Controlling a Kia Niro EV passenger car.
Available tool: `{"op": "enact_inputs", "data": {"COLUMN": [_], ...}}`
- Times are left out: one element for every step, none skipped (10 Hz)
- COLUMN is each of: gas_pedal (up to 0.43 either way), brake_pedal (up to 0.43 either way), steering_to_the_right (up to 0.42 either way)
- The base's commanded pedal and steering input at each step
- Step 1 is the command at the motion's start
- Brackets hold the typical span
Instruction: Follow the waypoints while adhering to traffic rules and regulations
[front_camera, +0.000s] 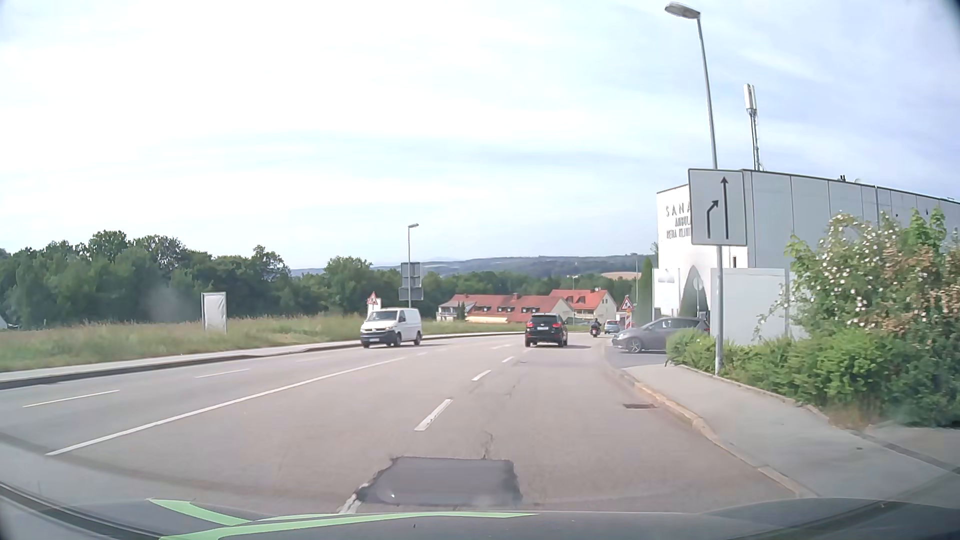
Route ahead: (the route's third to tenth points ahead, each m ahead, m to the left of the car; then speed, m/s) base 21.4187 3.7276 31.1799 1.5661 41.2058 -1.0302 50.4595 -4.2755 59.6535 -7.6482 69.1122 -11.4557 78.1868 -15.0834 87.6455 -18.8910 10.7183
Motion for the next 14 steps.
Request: {"op": "enact_inputs", "data": {"gas_pedal": [0.000, 0.000, 0.000, 0.000, 0.000, 0.000, 0.000, 0.000, 0.000, 0.000, 0.000, 0.000, 0.000, 0.000], "brake_pedal": [0.000, 0.000, 0.000, 0.000, 0.000, 0.000, 0.000, 0.000, 0.000, 0.000, 0.000, 0.000, 0.000, 0.000], "steering_to_the_right": [0.033, 0.033, 0.033, 0.033, 0.033, 0.033, 0.033, 0.033, 0.032, 0.032, 0.032, 0.032, 0.031, 0.031]}}
